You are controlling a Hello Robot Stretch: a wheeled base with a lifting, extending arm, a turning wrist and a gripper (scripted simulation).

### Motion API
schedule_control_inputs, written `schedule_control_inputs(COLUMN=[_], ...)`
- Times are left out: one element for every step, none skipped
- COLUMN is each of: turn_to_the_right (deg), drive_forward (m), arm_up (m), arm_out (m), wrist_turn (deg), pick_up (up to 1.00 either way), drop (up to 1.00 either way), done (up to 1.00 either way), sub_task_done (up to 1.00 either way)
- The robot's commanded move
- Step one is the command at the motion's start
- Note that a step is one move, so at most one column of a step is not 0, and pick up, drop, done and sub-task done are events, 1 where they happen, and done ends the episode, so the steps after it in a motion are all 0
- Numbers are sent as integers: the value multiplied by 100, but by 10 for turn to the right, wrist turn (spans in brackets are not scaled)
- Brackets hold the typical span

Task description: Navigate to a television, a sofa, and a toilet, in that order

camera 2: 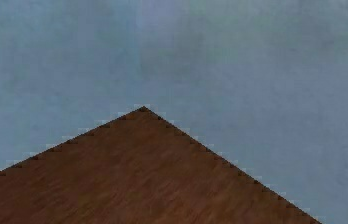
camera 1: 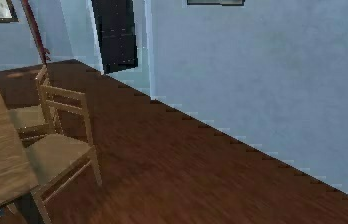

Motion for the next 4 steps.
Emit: schedule_control_inputs(turn_to_the_right=[0,-60,0,-270], drive_forward=[100,0,50,0], arm_up=[0,0,0,0], arm_out=[0,0,0,0], wrist_turn=[0,0,0,0], pick_up=[0,0,0,0], drop=[0,0,0,0], done=[0,0,0,0], sub_task_done=[0,0,0,0])
